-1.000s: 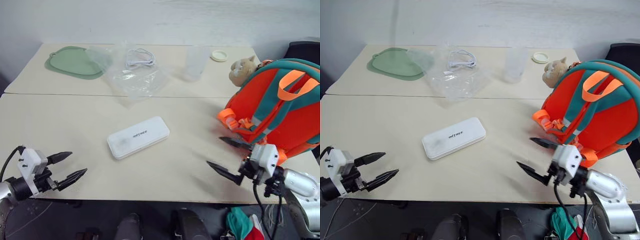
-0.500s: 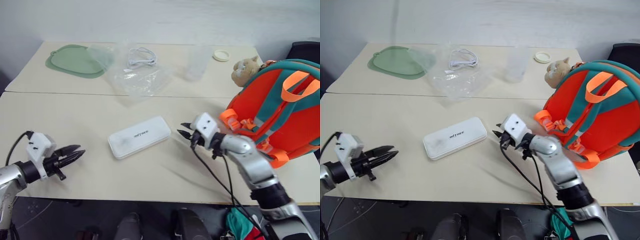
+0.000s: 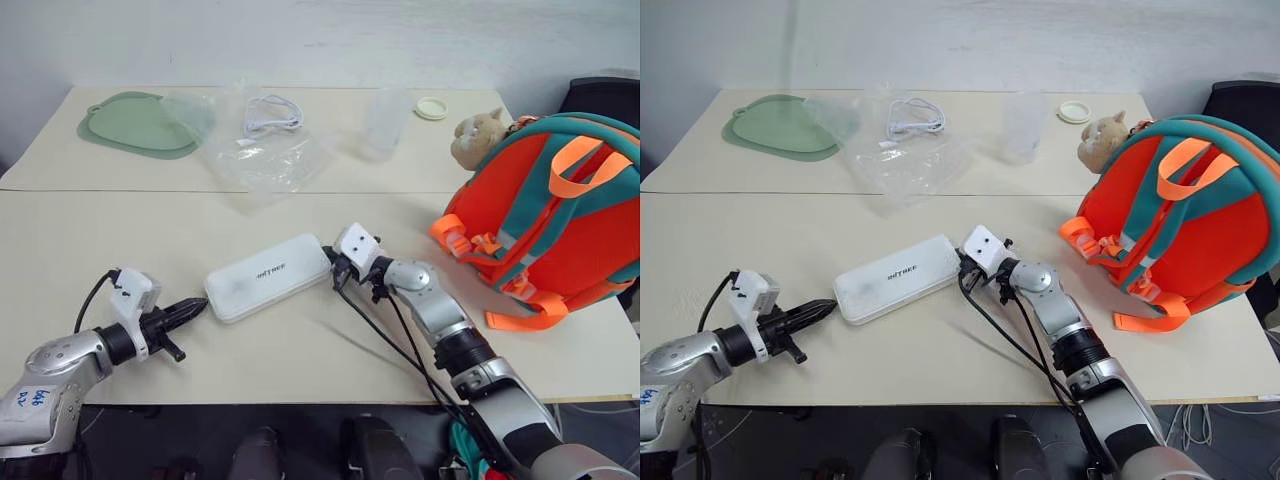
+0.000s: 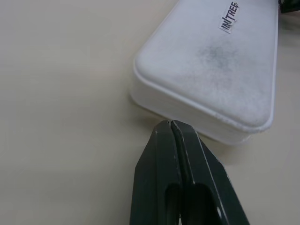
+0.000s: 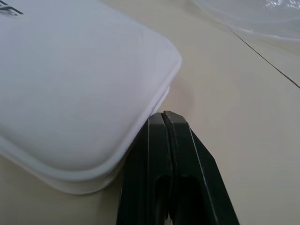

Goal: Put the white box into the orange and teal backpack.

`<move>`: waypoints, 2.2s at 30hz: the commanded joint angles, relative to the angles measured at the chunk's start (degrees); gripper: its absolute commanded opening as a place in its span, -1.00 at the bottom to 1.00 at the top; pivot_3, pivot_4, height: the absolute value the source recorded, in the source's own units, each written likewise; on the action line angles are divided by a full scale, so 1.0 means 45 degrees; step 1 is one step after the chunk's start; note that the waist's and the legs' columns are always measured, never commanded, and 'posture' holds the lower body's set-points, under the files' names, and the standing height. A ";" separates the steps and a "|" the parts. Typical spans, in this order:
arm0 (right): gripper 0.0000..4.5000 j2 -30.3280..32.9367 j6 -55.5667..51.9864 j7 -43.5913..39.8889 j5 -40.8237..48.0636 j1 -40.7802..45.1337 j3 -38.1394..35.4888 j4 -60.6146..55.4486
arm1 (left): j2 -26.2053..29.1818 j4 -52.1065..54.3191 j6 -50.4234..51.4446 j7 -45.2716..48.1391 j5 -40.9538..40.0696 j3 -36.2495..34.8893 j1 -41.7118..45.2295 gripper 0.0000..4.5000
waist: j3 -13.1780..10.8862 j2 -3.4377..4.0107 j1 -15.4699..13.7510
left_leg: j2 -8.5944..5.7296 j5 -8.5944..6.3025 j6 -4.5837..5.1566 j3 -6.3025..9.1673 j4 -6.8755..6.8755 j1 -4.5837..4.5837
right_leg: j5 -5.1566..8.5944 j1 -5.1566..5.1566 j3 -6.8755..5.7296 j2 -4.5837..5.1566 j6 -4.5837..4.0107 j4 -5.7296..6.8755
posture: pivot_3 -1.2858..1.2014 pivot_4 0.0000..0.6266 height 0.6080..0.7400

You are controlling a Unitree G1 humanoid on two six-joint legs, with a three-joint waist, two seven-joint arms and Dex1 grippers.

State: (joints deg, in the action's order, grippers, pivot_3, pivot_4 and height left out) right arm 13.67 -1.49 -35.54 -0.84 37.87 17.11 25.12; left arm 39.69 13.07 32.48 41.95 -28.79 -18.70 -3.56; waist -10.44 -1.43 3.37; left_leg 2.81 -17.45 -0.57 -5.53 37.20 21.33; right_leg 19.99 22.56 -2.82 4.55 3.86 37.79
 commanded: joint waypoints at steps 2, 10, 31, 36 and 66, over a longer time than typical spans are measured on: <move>-1.00 0.0367 0.0091 -0.0968 0.0622 -0.0599 -0.0499 -0.1365 | 0.0043 0.0008 -0.0025 -0.0043 0.0191 0.0378 0.0372 -0.99 | 0.0000 0.0000 -0.0028 | -0.0003 0.0000 0.0001 0.0001 0.0002 0.0001 | 0.0000 -0.0002 0.0000 0.0003 0.0000 -0.0003 | 0.03 -0.52 1.00; -1.00 0.1490 -0.1631 -0.2933 0.1590 -0.2491 -0.0437 -0.4732 | 0.0107 -0.1038 -0.0263 0.0441 0.0656 0.1243 0.1706 -0.99 | 0.0000 0.0000 -0.0085 | -0.0007 -0.0001 0.0002 0.0005 0.0000 -0.0002 | -0.0001 -0.0006 -0.0003 0.0007 0.0001 -0.0015 | 0.03 -0.52 1.00; -1.00 0.3932 -0.4151 -0.3184 0.1720 -0.4603 -0.1288 -0.8393 | 0.2207 -0.2130 0.4740 0.1863 -0.0646 0.1279 0.4195 -0.04 | -0.0002 -0.0010 -0.0351 | -0.0006 -0.0002 0.0004 0.0005 0.0007 -0.0009 | 0.0000 -0.0011 0.0000 0.0003 0.0001 -0.0029 | 0.03 -0.52 1.00; -1.00 0.3867 -0.4237 -0.3056 0.1717 -0.4565 -0.1166 -0.8433 | 0.2647 -0.4958 0.9872 0.2356 -0.1933 0.2321 0.7576 0.68 | -0.0003 -0.0019 -0.0458 | -0.0023 0.0002 0.0007 0.0027 0.0022 -0.0005 | 0.0000 -0.0021 -0.0015 0.0007 0.0002 -0.0025 | 0.03 -0.52 1.00; -1.00 0.3316 -0.3390 -0.2272 0.1135 -0.4428 -0.0993 -0.7773 | 0.0162 -1.1535 1.2664 0.4099 -0.1113 0.5920 1.2191 -0.26 | 0.0014 -0.0068 -0.0466 | -0.0026 -0.0006 0.0025 0.0006 0.0149 0.0027 | -0.0012 -0.0033 0.0004 0.0000 0.0027 -0.0009 | 0.03 -0.52 1.00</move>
State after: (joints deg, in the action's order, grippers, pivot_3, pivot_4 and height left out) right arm 28.78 -18.53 -45.54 3.46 17.90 13.06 -8.73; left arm 40.53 -39.04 89.32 62.34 -35.79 5.87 52.33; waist -10.37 -1.73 1.27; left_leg 2.69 -17.48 -0.45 -5.50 37.88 21.45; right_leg 19.94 22.41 -2.80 4.55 3.98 37.75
